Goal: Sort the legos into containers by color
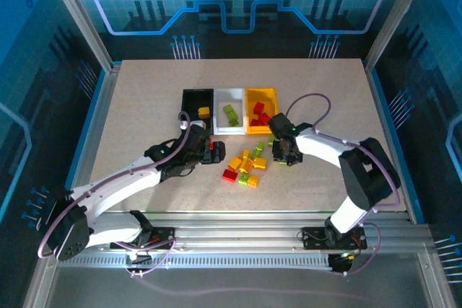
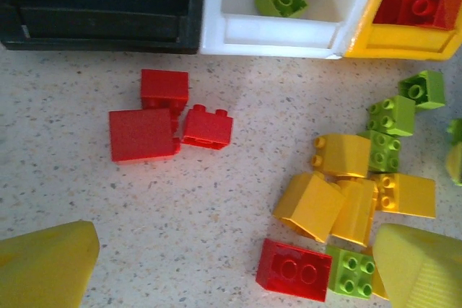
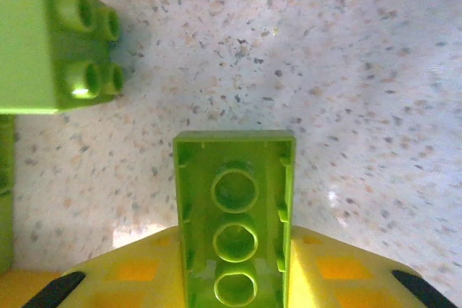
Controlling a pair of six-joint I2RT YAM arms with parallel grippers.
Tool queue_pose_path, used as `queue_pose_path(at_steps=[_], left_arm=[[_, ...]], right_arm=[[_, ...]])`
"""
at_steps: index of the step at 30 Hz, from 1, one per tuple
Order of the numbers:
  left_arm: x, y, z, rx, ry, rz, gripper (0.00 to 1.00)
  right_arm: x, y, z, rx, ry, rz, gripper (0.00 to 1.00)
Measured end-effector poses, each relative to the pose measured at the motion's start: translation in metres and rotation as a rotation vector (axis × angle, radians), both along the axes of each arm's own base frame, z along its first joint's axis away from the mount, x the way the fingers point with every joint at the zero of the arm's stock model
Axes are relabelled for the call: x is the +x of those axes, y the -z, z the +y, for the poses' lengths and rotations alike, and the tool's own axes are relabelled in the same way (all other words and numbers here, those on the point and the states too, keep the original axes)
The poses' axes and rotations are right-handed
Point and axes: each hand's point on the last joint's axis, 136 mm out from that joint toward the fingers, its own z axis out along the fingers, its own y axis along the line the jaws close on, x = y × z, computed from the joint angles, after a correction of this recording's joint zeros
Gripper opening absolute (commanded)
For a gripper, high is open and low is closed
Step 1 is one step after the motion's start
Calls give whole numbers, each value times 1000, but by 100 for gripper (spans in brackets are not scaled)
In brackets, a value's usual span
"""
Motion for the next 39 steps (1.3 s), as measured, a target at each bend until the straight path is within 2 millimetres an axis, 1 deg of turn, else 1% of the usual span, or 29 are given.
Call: queue_pose_path(at_steps=[3, 5, 6, 8, 10, 11, 13, 16, 17, 19, 23, 25, 27, 30, 31, 35, 37, 39], left_arm=[[-1, 0, 14, 9, -34, -4, 99], [-1, 0, 24, 11, -59, -8, 99], [-2, 0, 29, 11, -71, -10, 99], [-4, 2, 36, 13, -87, -6, 99], [-8, 6, 39, 17, -92, 2, 99], [-10, 8, 40, 20, -93, 7, 99], [-13, 11, 42, 19, -99, 15, 99], [-17, 13, 45, 20, -100, 26, 99], [-18, 14, 45, 19, -100, 27, 99], [-20, 14, 47, 18, -100, 28, 99], [-23, 16, 49, 14, -99, 33, 99], [-24, 16, 49, 15, -97, 37, 99], [-26, 19, 49, 16, -95, 43, 99], [-28, 23, 50, 20, -93, 53, 99], [-28, 23, 50, 21, -93, 54, 99], [-28, 24, 50, 25, -89, 56, 99], [-29, 28, 48, 31, -74, 71, 98], [-29, 32, 42, 31, -45, 93, 98]], right_arm=[[4, -31, 7, 47, -38, -84, 32], [9, -53, 20, 83, -83, -130, 32], [13, -64, 31, 99, -112, -150, 32], [24, -85, 57, 131, -179, -191, 32], [37, -103, 89, 164, -243, -226, 33], [43, -109, 101, 174, -262, -239, 33], [62, -117, 131, 194, -302, -264, 33], [90, -114, 161, 205, -319, -269, 33], [98, -112, 168, 205, -320, -270, 33], [118, -101, 182, 193, -316, -264, 34], [144, -79, 197, 153, -301, -240, 37], [156, -70, 203, 133, -289, -228, 42], [164, -64, 207, 123, -280, -216, 49], [171, -57, 209, 110, -268, -203, 62], [171, -57, 208, 107, -261, -200, 64], [171, -60, 206, 106, -255, -196, 66], [169, -66, 205, 113, -256, -204, 67], [161, -74, 199, 120, -253, -209, 67]])
